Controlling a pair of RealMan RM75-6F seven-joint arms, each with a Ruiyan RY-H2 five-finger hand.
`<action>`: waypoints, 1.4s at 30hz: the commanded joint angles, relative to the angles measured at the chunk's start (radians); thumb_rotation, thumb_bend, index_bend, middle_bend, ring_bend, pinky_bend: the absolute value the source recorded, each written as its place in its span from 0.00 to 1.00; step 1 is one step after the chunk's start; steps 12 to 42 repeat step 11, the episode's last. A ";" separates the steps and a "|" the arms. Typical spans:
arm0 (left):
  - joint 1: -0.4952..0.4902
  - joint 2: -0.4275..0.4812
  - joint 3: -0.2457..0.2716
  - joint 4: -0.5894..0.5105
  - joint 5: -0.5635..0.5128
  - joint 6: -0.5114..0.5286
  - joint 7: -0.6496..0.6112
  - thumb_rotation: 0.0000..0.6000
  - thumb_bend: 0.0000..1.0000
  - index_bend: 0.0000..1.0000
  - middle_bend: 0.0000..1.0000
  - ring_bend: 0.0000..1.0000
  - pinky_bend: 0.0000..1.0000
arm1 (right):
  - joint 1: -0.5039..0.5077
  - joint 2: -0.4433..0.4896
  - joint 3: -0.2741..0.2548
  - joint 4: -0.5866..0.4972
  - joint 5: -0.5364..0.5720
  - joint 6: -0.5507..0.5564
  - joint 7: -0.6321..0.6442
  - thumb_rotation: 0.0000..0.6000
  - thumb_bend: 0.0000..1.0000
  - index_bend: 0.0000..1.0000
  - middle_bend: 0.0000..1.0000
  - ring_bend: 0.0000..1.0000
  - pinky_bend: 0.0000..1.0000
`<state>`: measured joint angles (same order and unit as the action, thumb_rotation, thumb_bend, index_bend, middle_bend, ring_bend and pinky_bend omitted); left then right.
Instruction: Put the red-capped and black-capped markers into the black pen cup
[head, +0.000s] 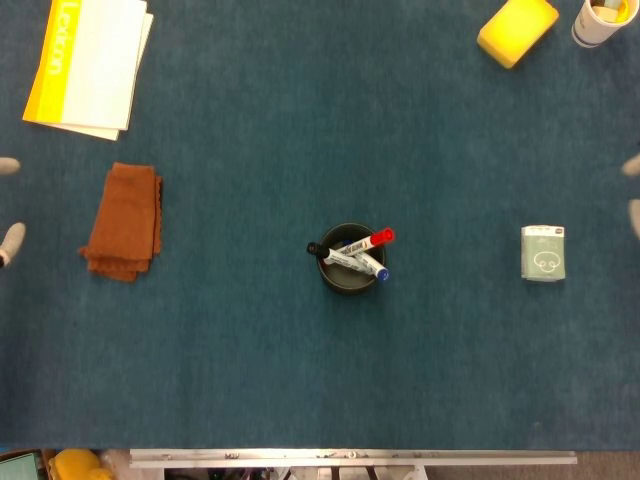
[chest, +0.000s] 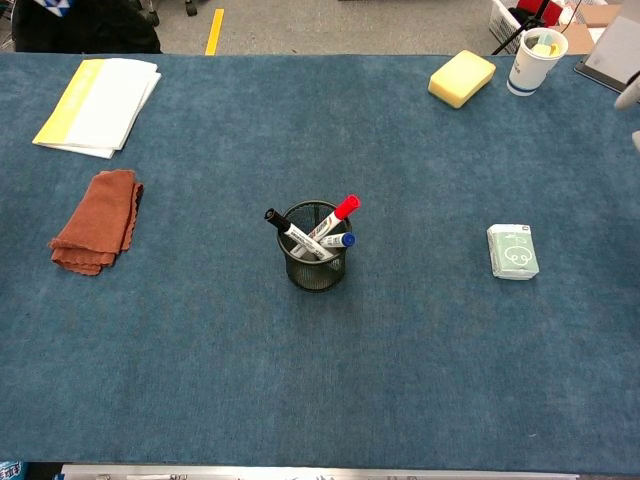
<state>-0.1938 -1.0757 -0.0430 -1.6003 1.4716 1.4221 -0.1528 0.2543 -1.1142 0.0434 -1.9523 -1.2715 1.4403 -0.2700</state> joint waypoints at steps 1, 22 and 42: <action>0.023 0.005 0.007 0.000 -0.008 0.021 0.004 1.00 0.28 0.28 0.08 0.00 0.00 | -0.045 0.005 -0.019 0.011 -0.014 0.039 0.028 1.00 0.38 0.42 0.29 0.03 0.06; 0.076 0.034 0.028 -0.023 0.021 0.075 -0.014 1.00 0.28 0.28 0.09 0.00 0.00 | -0.110 0.005 -0.028 0.036 -0.064 0.079 0.098 1.00 0.38 0.42 0.29 0.03 0.06; 0.076 0.034 0.028 -0.023 0.021 0.075 -0.014 1.00 0.28 0.28 0.09 0.00 0.00 | -0.110 0.005 -0.028 0.036 -0.064 0.079 0.098 1.00 0.38 0.42 0.29 0.03 0.06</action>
